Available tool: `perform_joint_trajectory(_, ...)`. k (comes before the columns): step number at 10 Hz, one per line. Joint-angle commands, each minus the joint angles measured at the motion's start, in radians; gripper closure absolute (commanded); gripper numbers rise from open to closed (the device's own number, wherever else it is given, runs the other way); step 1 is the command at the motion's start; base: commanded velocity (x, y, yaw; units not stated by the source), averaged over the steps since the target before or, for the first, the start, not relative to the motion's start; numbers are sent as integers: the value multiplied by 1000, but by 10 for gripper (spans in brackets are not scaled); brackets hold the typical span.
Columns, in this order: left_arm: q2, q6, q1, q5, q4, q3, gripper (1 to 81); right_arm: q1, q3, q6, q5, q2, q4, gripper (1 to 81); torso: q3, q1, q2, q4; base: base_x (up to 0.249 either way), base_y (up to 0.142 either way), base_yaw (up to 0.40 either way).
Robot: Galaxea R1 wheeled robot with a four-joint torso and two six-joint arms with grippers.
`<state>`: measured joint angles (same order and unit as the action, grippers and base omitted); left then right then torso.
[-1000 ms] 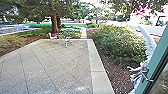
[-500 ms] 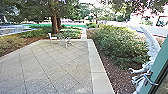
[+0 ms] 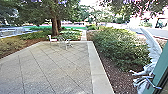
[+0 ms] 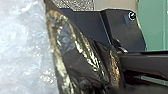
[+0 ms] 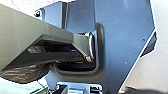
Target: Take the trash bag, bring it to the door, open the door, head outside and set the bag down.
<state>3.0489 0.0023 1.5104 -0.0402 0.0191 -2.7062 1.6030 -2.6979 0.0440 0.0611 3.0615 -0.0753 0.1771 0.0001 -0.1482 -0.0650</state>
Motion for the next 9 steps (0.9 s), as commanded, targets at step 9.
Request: perform_joint_trajectory(9, 5, 5, -46, 57, 10, 6, 811, -40, 7, -4, -55, 7, -4, 10, 0, 1, 0, 0, 103, 0, 0)
